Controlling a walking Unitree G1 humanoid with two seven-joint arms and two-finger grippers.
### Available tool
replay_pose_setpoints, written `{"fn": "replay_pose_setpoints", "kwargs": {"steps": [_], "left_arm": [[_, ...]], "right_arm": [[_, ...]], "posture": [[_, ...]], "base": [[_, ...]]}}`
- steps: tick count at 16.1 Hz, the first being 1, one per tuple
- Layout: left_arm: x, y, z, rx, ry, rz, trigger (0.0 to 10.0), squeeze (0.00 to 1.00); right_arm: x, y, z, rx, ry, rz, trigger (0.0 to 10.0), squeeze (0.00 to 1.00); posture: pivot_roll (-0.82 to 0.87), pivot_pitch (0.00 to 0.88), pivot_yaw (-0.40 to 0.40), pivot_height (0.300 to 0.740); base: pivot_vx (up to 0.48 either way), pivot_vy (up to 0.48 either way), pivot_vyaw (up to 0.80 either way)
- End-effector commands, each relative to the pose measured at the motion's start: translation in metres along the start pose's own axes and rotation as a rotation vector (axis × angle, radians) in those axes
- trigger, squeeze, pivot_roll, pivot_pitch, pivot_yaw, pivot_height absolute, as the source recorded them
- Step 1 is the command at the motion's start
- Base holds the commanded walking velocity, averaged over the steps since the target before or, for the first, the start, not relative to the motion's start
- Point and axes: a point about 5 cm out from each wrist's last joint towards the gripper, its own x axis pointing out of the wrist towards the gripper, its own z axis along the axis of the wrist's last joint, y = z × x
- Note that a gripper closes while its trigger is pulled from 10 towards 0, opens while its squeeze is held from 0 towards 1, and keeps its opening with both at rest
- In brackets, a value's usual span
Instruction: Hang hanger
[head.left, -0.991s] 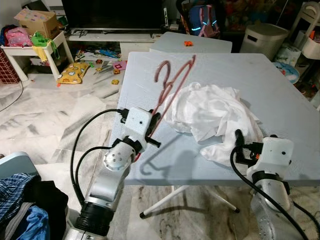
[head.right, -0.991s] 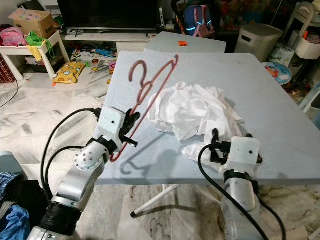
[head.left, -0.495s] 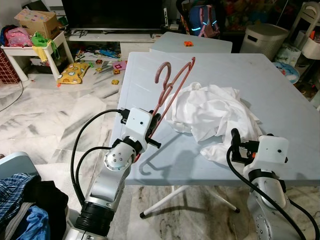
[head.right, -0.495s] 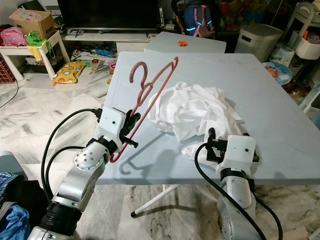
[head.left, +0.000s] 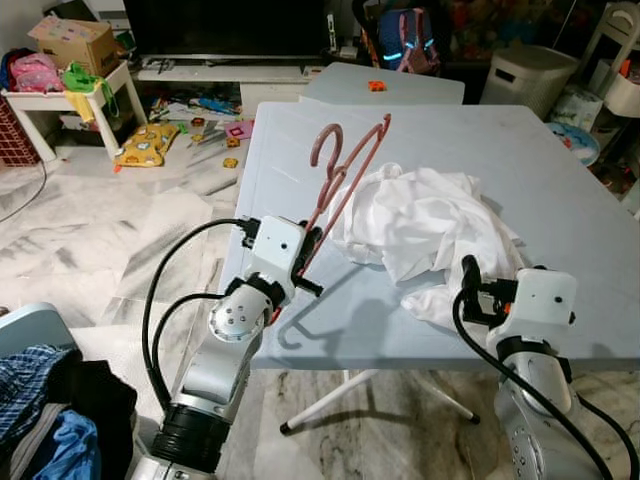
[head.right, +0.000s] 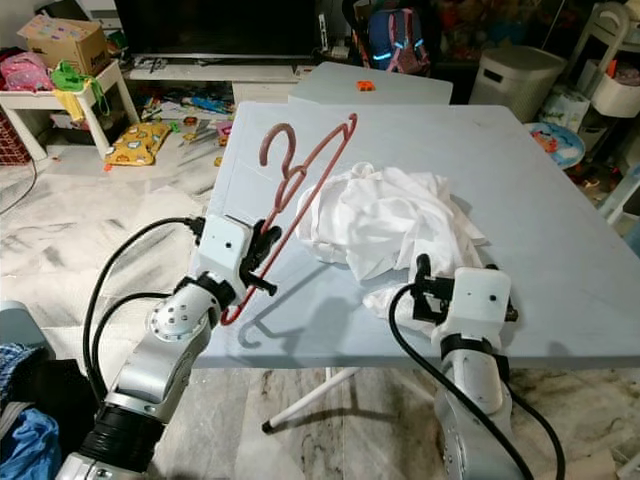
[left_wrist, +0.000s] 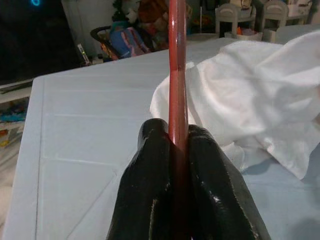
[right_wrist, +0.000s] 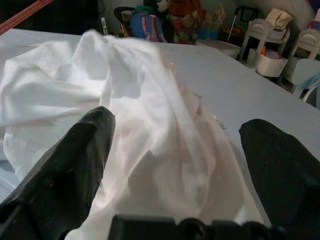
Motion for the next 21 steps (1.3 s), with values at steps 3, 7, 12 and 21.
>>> {"fn": "replay_pose_setpoints", "kwargs": {"steps": [3, 7, 12, 21], "left_arm": [[0.003, -0.001, 0.001, 0.020, 0.014, -0.005, 10.0, 0.00], [0.003, -0.002, 0.000, 0.021, 0.015, -0.008, 10.0, 0.00], [0.006, -0.004, 0.001, 0.021, 0.018, -0.023, 10.0, 0.00], [0.015, -0.011, -0.001, 0.034, 0.018, -0.056, 10.0, 0.00]], "right_arm": [[0.001, -0.001, -0.001, -0.004, 0.013, -0.005, 10.0, 0.14], [0.001, 0.000, -0.001, -0.003, 0.014, -0.003, 10.0, 0.14], [0.006, -0.002, 0.001, -0.016, 0.009, -0.001, 10.0, 0.14], [0.020, 0.011, 0.003, -0.045, -0.001, 0.061, 10.0, 0.13]], "posture": [[0.03, 0.000, -0.017, 0.740], [0.03, 0.000, -0.016, 0.740], [0.03, 0.000, -0.003, 0.740], [-0.02, 0.000, -0.016, 0.740]], "base": [[-0.291, 0.000, 0.00], [-0.311, 0.000, 0.00], [-0.289, 0.000, 0.00], [-0.168, 0.000, 0.00]]}}
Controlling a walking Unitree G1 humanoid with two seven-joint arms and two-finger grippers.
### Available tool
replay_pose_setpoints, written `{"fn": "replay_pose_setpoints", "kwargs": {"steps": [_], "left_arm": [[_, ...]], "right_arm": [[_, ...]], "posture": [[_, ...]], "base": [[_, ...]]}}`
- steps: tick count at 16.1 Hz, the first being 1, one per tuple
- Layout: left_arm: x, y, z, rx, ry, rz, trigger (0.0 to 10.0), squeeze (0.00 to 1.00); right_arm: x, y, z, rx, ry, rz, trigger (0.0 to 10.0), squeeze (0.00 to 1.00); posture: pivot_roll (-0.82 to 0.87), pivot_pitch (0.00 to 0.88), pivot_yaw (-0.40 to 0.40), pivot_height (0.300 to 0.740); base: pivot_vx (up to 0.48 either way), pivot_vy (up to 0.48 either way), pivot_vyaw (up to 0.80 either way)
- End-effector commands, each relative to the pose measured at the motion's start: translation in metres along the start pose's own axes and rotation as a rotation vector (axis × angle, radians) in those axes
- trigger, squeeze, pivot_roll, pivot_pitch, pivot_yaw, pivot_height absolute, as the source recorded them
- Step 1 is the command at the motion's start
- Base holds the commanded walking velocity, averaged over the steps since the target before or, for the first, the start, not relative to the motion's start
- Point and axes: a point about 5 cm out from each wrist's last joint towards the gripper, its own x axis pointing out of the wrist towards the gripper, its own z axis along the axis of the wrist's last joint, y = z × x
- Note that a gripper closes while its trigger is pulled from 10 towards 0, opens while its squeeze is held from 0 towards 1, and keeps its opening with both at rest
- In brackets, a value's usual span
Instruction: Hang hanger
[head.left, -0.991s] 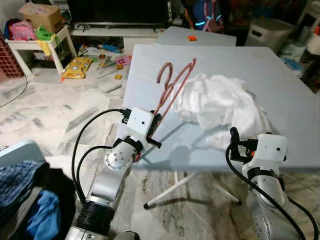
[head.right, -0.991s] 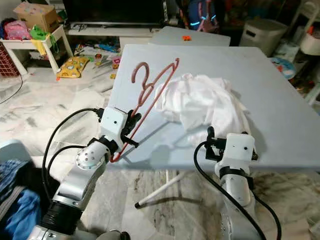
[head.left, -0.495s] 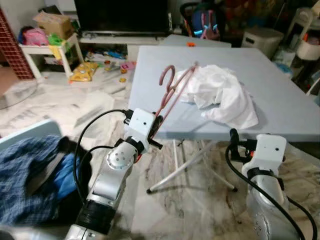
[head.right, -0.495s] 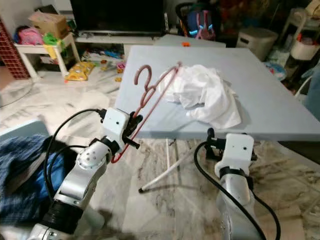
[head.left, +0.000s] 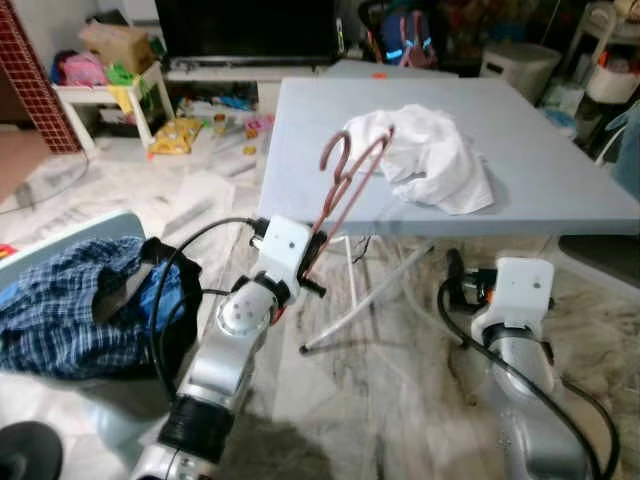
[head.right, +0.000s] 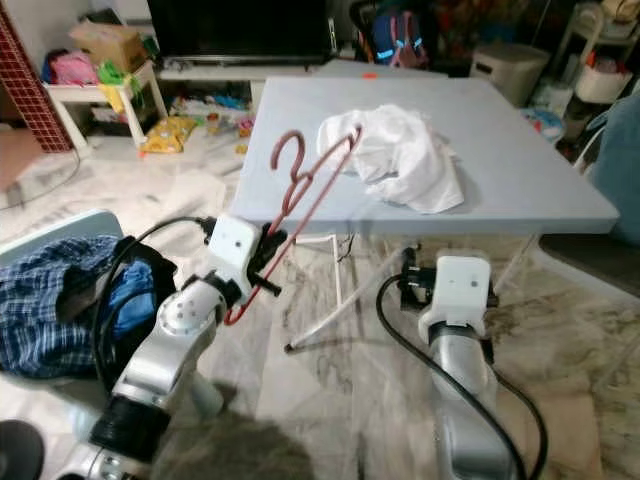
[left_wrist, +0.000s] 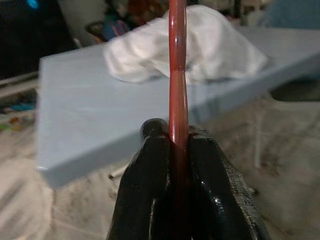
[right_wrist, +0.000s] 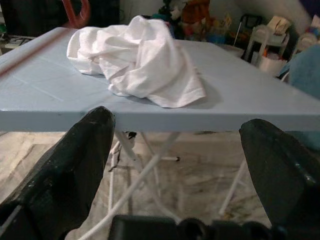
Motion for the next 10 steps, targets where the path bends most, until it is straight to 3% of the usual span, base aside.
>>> {"fn": "replay_pose_setpoints", "kwargs": {"steps": [1, 3, 4, 5, 6, 7, 8, 10], "left_arm": [[0.005, -0.004, 0.009, 0.027, -0.034, -0.015, 10.0, 0.00], [0.004, -0.011, -0.003, 0.009, 0.020, -0.081, 10.0, 0.00], [0.002, -0.017, -0.008, -0.030, 0.038, -0.176, 10.0, 0.00], [-0.003, -0.022, -0.013, -0.013, 0.056, -0.294, 10.0, 0.00], [-0.004, -0.022, -0.016, 0.033, 0.060, -0.330, 10.0, 0.00], [-0.007, -0.022, -0.019, 0.108, 0.067, -0.390, 10.0, 0.00], [-0.007, -0.021, -0.020, 0.132, 0.078, -0.404, 10.0, 0.00], [-0.010, -0.016, -0.027, 0.195, 0.121, -0.452, 10.0, 0.00]], "right_arm": [[0.002, -0.002, 0.000, -0.017, 0.003, 0.004, 10.0, 0.13], [-0.001, -0.003, -0.006, -0.030, 0.025, 0.001, 10.0, 0.12], [-0.003, -0.004, -0.008, -0.037, 0.035, -0.001, 10.0, 0.11], [-0.005, -0.004, -0.012, -0.058, 0.050, 0.005, 10.0, 0.10], [-0.007, -0.004, -0.016, -0.093, 0.060, 0.021, 10.0, 0.00], [-0.012, -0.007, -0.024, -0.182, 0.081, 0.073, 10.0, 0.00], [-0.013, -0.007, -0.026, -0.209, 0.090, 0.108, 10.0, 0.00], [-0.019, -0.011, -0.031, -0.352, 0.101, 0.261, 10.0, 0.00]], "posture": [[-0.02, 0.000, -0.018, 0.740], [0.00, 0.000, -0.023, 0.740], [0.00, 0.000, -0.022, 0.740], [0.01, 0.000, -0.021, 0.740], [0.01, 0.000, -0.020, 0.740], [0.01, 0.000, -0.017, 0.740], [0.01, 0.000, -0.018, 0.740], [0.02, 0.000, -0.012, 0.740]], "base": [[0.000, 0.000, 0.00], [0.000, 0.000, 0.00], [0.000, 0.000, 0.00], [0.000, 0.000, 0.00], [0.000, 0.000, 0.00], [0.000, 0.000, 0.00], [0.000, 0.000, 0.00], [0.000, 0.000, 0.00]]}}
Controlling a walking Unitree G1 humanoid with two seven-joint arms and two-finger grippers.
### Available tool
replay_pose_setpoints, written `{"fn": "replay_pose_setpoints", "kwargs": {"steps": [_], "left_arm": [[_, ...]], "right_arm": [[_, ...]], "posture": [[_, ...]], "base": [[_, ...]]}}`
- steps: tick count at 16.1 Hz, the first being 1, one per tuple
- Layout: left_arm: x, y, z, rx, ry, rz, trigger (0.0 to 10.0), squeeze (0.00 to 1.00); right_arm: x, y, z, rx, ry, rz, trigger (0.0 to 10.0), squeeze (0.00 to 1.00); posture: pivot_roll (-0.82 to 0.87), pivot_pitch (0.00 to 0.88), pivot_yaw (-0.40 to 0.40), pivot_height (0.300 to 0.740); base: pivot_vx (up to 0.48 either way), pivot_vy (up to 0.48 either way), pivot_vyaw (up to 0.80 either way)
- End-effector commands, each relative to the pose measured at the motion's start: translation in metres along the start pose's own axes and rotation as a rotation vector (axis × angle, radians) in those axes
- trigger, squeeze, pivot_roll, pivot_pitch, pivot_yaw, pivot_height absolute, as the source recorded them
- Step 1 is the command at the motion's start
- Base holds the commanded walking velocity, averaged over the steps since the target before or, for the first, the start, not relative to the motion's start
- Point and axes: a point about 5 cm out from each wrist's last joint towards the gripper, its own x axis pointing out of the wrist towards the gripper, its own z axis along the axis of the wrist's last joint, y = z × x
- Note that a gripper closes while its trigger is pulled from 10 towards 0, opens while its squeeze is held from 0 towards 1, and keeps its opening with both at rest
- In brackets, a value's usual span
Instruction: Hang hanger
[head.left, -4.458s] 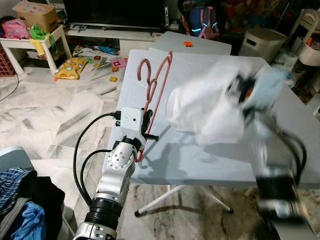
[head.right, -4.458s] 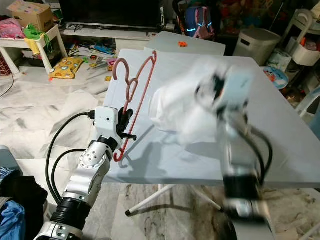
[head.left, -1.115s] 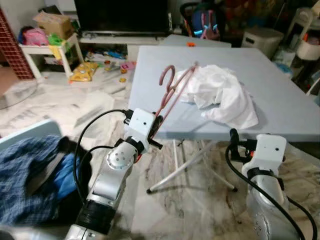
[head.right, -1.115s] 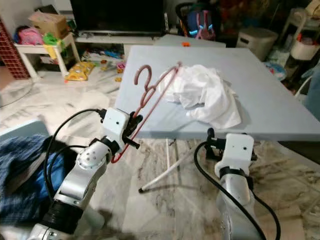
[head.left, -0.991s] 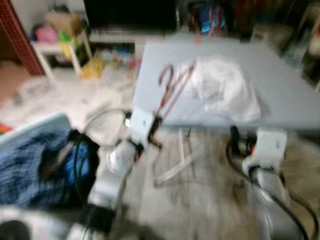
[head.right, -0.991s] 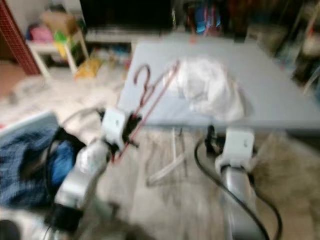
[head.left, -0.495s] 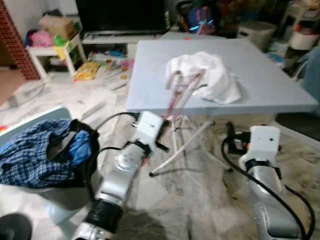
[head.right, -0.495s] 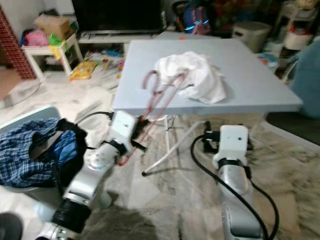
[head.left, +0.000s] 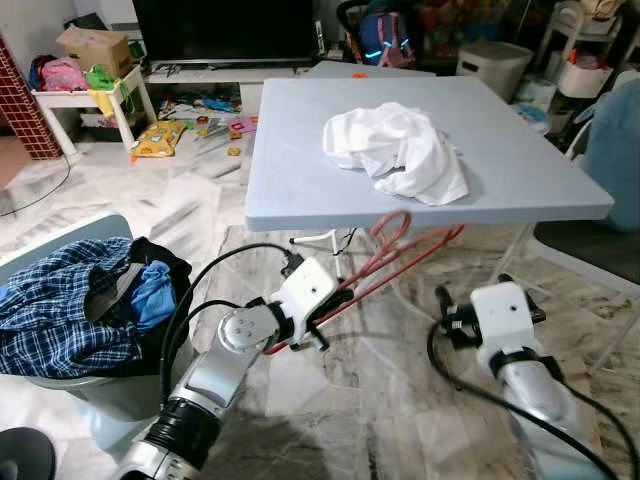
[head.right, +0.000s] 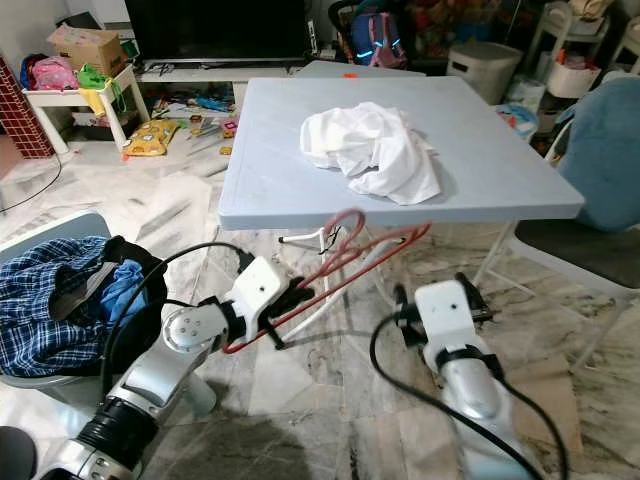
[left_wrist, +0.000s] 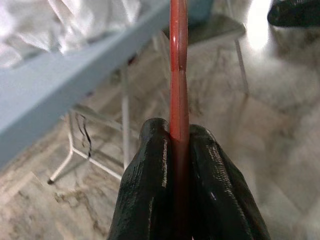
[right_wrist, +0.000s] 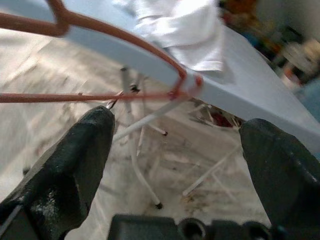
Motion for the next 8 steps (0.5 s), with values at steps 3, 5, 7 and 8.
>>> {"fn": "replay_pose_setpoints", "kwargs": {"steps": [3, 5, 7, 8], "left_arm": [[-0.003, -0.004, -0.004, 0.156, 0.032, -0.158, 10.0, 0.00], [-0.007, -0.007, -0.009, 0.236, 0.053, -0.242, 10.0, 0.00], [-0.007, -0.015, -0.006, 0.254, 0.012, -0.312, 10.0, 0.00], [-0.007, -0.018, -0.003, 0.261, -0.015, -0.337, 10.0, 0.00]], "right_arm": [[-0.015, -0.018, -0.009, -0.214, 0.027, 0.226, 10.0, 0.00], [-0.023, -0.032, -0.009, -0.330, 0.058, 0.344, 10.0, 0.00], [-0.027, -0.035, -0.007, -0.375, 0.070, 0.453, 10.0, 0.00], [-0.029, -0.033, -0.006, -0.376, 0.074, 0.508, 10.0, 0.00]], "posture": [[0.02, 0.000, -0.009, 0.740], [0.00, 0.000, -0.002, 0.740], [0.00, 0.000, -0.004, 0.740], [0.00, 0.000, -0.004, 0.740]], "base": [[0.000, 0.000, 0.00], [0.000, 0.000, 0.00], [0.000, 0.000, 0.00], [0.000, 0.000, 0.00]]}}
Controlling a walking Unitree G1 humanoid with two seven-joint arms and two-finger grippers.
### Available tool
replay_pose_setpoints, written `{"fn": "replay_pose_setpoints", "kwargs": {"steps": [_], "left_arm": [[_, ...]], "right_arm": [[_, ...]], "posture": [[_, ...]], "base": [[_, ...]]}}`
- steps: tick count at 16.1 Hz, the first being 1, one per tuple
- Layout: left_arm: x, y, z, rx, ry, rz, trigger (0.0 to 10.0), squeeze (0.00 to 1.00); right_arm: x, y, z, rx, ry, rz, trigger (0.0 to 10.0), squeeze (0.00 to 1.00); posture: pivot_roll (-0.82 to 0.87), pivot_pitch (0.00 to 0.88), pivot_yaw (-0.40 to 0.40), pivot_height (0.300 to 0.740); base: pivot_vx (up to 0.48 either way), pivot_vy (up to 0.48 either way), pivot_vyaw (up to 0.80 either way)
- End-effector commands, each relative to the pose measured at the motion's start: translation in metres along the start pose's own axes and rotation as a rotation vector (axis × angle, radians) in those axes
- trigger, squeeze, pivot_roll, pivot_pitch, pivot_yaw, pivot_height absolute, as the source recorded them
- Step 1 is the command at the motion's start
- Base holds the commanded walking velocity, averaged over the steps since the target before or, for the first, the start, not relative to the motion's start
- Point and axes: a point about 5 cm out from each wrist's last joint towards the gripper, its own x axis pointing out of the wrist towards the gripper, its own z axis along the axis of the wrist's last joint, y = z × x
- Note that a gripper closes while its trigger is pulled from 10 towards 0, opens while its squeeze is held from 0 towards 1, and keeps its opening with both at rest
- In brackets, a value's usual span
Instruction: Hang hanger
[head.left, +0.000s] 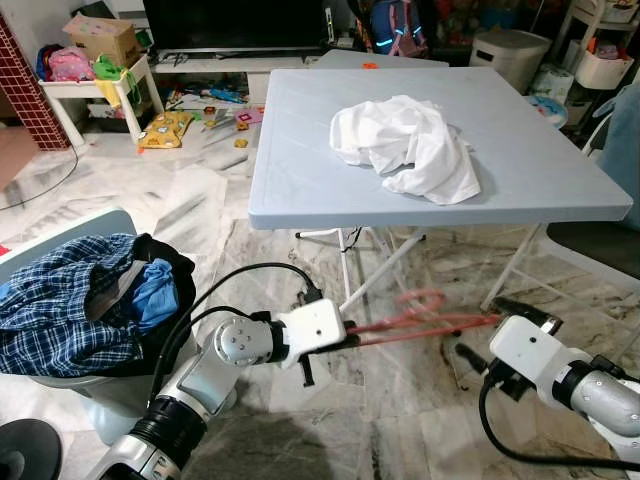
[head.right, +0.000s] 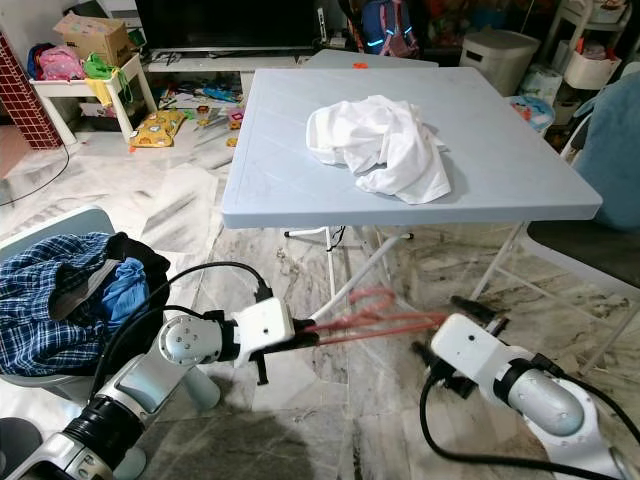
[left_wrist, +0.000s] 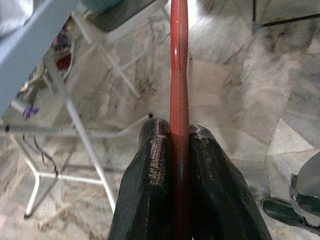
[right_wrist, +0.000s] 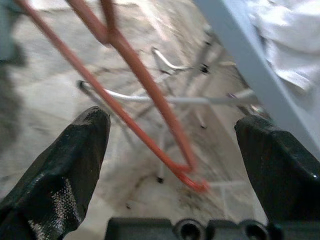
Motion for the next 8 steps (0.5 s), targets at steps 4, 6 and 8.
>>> {"fn": "replay_pose_setpoints", "kwargs": {"steps": [4, 6, 8], "left_arm": [[0.002, -0.001, 0.012, 0.066, -0.065, -0.064, 10.0, 0.00], [0.001, -0.002, 0.013, 0.080, -0.074, -0.080, 10.0, 0.00], [0.002, -0.005, 0.013, 0.093, -0.083, -0.107, 10.0, 0.00]], "right_arm": [[0.003, 0.015, -0.006, -0.112, 0.045, 0.208, 10.0, 0.00], [0.006, 0.014, -0.004, -0.135, 0.041, 0.234, 10.0, 0.00], [0.012, 0.008, -0.010, -0.252, 0.087, 0.265, 10.0, 0.00]], "posture": [[-0.01, 0.000, 0.000, 0.740], [-0.01, 0.000, 0.001, 0.740], [-0.01, 0.000, 0.005, 0.740]], "base": [[0.000, 0.000, 0.00], [0.000, 0.000, 0.00], [0.000, 0.000, 0.00]]}}
